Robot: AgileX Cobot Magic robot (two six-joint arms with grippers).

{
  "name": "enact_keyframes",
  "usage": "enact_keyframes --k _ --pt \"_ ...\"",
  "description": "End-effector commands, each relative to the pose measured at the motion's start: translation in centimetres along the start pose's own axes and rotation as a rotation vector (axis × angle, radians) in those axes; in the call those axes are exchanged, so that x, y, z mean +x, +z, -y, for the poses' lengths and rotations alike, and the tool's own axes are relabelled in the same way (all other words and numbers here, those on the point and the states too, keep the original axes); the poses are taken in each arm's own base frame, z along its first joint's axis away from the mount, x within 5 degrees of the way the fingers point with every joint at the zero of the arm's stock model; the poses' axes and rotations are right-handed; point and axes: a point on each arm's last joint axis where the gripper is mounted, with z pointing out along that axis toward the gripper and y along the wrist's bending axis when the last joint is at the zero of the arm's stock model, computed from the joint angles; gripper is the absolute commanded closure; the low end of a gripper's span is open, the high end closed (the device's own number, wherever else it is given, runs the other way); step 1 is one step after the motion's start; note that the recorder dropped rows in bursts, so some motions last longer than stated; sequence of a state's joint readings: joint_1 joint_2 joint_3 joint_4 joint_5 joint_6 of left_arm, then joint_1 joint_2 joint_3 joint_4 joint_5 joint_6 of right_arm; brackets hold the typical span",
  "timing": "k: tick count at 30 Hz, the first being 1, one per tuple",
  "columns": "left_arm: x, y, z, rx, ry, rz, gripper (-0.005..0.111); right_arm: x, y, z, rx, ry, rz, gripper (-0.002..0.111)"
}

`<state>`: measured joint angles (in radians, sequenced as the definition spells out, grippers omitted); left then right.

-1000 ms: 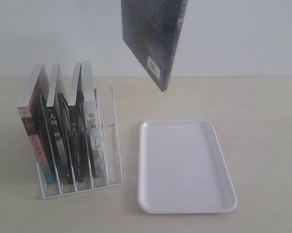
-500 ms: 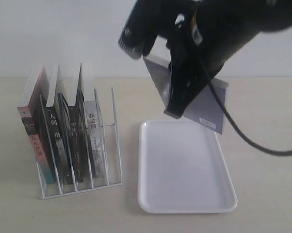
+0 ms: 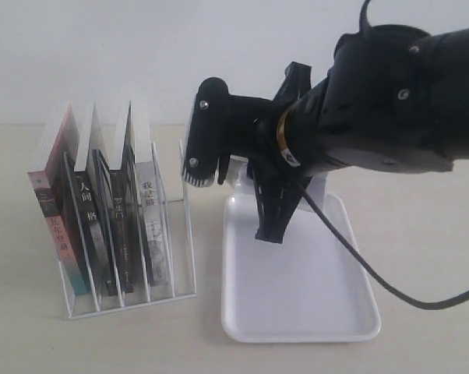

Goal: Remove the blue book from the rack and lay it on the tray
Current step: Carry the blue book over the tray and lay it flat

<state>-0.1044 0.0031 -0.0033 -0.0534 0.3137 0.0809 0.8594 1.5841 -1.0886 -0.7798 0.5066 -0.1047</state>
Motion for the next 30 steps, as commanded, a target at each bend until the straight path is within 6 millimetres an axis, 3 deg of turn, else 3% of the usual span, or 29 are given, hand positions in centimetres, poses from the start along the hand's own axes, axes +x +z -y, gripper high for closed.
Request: enact_keyframes --k 1,9,23,25,30 --pt "0.1 0.0 0.0 -0.003 -0.007 -0.001 0.102 0.2 1.1 -0.7 -0.003 -0.13 0.005 0.108" --pt "0.1 0.0 0.0 -0.003 -0.007 -0.001 0.102 2.0 2.7 -1.7 -0.036 -0.16 -0.041 0.108" --pt "0.1 0.0 0.0 -0.003 -0.007 -0.001 0.102 2.8 3.0 -2.4 -0.08 -0.081 -0.062 0.107" --pt "0.1 0.0 0.0 -0.003 -0.007 -0.001 0.102 2.8 3.0 -2.5 -0.085 -0.071 -0.062 0.101" --pt "0.1 0.0 0.0 -0.003 -0.007 -0.001 0.102 2.8 3.0 -2.6 -0.093 -0.04 -0.062 0.073"
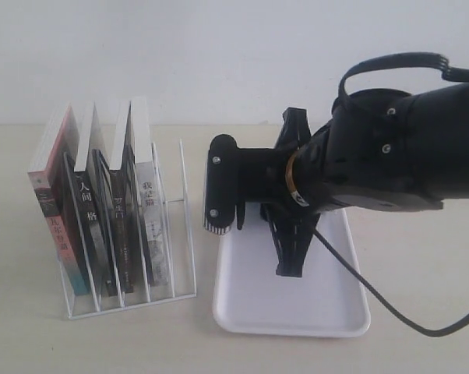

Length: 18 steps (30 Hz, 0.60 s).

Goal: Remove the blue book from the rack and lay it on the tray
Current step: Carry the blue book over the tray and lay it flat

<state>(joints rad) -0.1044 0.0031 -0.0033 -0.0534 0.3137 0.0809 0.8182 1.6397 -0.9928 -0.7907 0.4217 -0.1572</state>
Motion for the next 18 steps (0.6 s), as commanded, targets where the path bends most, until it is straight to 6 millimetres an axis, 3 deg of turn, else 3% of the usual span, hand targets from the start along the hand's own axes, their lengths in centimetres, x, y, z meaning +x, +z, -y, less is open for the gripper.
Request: enact_keyframes --k 1,18 --pt "0.1 0.01 -0.02 -0.003 -0.007 -0.001 0.102 0.46 0.09 -0.05 -0.013 0.048 -0.022 0.07" --pt "0.1 0.01 -0.02 -0.003 -0.007 -0.001 0.102 0.86 -0.1 -0.35 -0.041 0.154 -0.074 0.069"
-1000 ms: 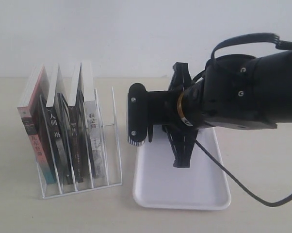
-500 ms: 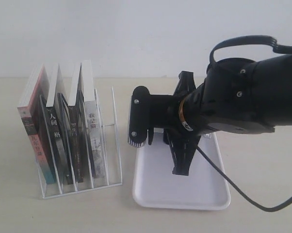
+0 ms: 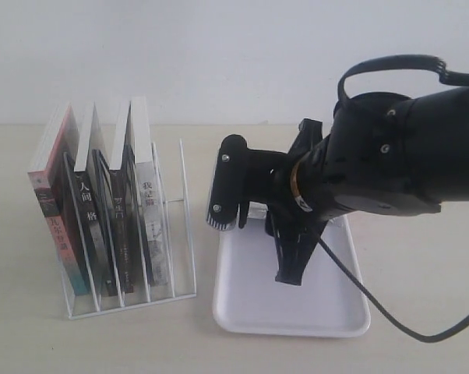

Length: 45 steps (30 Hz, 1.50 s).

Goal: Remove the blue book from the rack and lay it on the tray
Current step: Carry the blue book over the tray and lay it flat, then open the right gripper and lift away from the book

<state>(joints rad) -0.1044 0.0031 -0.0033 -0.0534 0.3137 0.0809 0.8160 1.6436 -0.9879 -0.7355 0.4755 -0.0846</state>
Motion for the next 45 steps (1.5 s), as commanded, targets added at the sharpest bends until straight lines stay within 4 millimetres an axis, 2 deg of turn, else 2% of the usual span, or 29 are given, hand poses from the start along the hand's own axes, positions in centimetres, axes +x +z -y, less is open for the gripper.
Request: enact_keyframes --k 1,13,29,37,39,40,42,45 --pt "0.1 0.0 0.0 -0.003 -0.007 -0.001 0.102 0.3 -0.4 0.2 -0.004 0.038 -0.014 0.069" --pt "0.1 0.0 0.0 -0.003 -0.007 -0.001 0.102 0.3 -4.8 1.8 0.044 0.14 0.076 0.069" --pt "0.1 0.0 0.0 -0.003 -0.007 -0.001 0.102 0.8 -6.0 2.1 0.056 0.182 0.064 0.069" --pt "0.1 0.0 0.0 -0.003 -0.007 -0.001 0.102 0.8 -6.8 1.9 0.01 0.323 0.086 0.069" --pt "0.1 0.0 0.0 -0.003 -0.007 -0.001 0.102 0.8 -6.8 1.8 -0.002 0.424 0.088 0.069" --pt "0.1 0.0 0.0 -0.003 -0.007 -0.001 0.102 0.8 -6.8 1.8 -0.008 0.529 0.086 0.069" --pt "0.1 0.0 0.0 -0.003 -0.007 -0.001 0.102 0.8 -6.8 1.8 -0.012 0.607 0.088 0.069" --pt "0.1 0.0 0.0 -0.003 -0.007 -0.001 0.102 0.8 -6.8 1.8 -0.012 0.62 0.088 0.069"
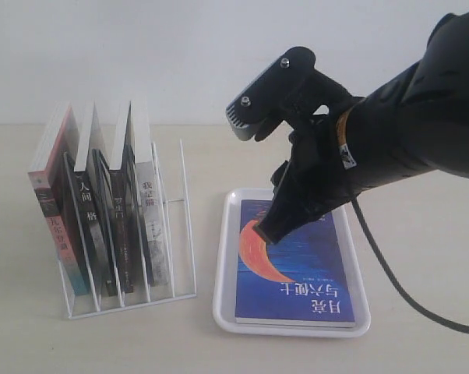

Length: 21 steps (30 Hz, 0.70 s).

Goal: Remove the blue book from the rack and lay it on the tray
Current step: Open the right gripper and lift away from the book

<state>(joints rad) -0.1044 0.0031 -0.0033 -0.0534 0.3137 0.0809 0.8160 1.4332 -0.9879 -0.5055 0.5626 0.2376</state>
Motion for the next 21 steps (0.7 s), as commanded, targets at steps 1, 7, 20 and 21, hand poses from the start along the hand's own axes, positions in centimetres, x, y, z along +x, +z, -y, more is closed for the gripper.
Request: enact_keyframes --k 1,7,20,21 --pt "0.1 0.01 -0.02 -0.003 -0.007 -0.001 0.102 0.01 -0.25 0.19 0.002 0.039 0.004 0.069" --pt "0.1 0.01 -0.02 -0.003 -0.007 -0.001 0.102 0.01 -0.25 0.19 0.002 0.04 0.004 0.069" --pt "0.1 0.01 -0.02 -0.003 -0.007 -0.001 0.102 0.0 -0.26 0.24 0.007 0.043 0.004 0.07" --pt "0.1 0.01 -0.02 -0.003 -0.007 -0.001 0.102 0.0 -0.26 0.24 0.007 0.047 0.004 0.072"
